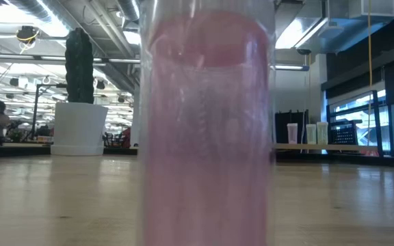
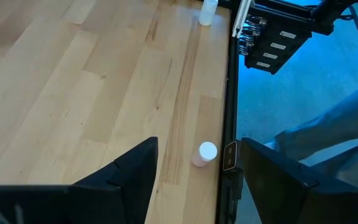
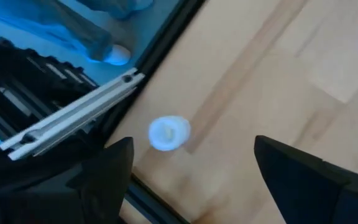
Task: Pick and place medicine bottles onto shelf by color
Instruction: Put the transparent pill bottle on the shelf aligned with the other transparent pill bottles
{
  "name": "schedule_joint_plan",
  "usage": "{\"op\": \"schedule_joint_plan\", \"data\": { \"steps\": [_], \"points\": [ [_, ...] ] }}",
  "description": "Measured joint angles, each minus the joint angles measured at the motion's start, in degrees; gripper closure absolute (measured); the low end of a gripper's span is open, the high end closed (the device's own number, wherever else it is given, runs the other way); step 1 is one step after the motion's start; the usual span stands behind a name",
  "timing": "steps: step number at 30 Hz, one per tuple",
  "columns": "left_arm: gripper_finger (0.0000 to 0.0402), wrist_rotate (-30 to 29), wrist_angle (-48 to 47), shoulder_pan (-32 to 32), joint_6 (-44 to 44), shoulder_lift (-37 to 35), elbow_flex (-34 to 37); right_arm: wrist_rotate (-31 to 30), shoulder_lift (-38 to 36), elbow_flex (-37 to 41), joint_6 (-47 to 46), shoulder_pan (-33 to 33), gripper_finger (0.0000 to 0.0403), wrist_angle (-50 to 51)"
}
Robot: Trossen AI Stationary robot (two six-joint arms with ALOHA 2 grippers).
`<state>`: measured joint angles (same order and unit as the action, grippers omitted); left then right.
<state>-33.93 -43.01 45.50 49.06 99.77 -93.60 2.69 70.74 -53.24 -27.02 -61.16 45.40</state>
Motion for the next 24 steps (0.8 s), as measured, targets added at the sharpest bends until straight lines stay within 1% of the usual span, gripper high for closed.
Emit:
{"op": "schedule_joint_plan", "data": {
  "steps": [5,7,16,24],
  "points": [
    [0.0182,0.0,0.0,0.0,0.0,0.0,0.0,-0.8,0.0,4.4,-4.3,-1.7,0.0068,-1.9],
    [0.0182,0.0,0.0,0.0,0.0,0.0,0.0,-0.8,0.0,6.3,-4.5,-2.3,0.0068,-3.8],
    [0.0182,0.0,0.0,0.0,0.0,0.0,0.0,-1.7,0.0,13.4,-6.1,-5.4,0.0068,-19.0],
    [0.0182,0.0,0.0,0.0,0.0,0.0,0.0,-1.3,-0.2,16.5,-9.4,-6.6,0.0068,-23.1]
  ]
}}
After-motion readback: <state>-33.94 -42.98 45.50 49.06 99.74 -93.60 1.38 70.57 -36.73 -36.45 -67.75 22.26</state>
